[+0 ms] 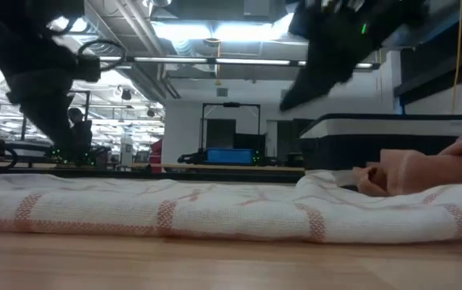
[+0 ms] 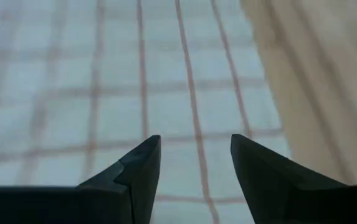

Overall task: Fold towel
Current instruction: Fold the brown striped towel on the table

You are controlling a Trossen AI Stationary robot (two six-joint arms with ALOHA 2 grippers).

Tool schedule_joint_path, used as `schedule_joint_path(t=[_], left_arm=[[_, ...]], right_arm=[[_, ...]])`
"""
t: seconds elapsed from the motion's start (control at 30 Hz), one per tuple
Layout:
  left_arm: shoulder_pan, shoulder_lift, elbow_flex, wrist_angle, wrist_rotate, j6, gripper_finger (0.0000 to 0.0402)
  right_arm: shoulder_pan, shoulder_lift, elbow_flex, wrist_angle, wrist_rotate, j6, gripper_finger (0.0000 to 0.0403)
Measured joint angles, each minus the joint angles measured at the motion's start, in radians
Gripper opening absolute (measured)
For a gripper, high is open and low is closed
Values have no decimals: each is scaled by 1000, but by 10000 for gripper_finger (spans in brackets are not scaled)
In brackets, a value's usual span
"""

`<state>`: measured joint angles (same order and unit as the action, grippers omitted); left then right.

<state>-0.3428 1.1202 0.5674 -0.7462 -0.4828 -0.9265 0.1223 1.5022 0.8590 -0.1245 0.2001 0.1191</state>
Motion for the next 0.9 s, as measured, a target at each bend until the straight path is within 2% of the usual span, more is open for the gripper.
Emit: schedule_joint_path(t=[0.13, 0.23, 0.4, 0.5, 0.7, 0.8, 0.9], left_arm=[[-10, 0, -52, 2, 2, -43, 155], [-18, 0, -89, 0, 31, -84, 155], [-37, 0, -140, -3, 83, -146, 155], [-36, -2, -138, -6, 85, -141, 155], [-29, -32, -11, -45, 89, -30, 155], [-37, -65, 72, -42, 87, 55, 155], [-61, -99, 97, -14, 107, 135, 155]], right_arm=[[-6, 119, -26, -4, -32, -19, 200], [-4, 178, -29, -95, -61, -19, 200], [-5, 168, -27, -250, -38, -39, 200], [-5, 150, -19, -242, -18, -61, 200], [-5, 99, 96, -271, -11, -101, 200], [-5, 51, 122, -274, -49, -103, 200], [-5, 23, 122, -266, -98, -85, 200]])
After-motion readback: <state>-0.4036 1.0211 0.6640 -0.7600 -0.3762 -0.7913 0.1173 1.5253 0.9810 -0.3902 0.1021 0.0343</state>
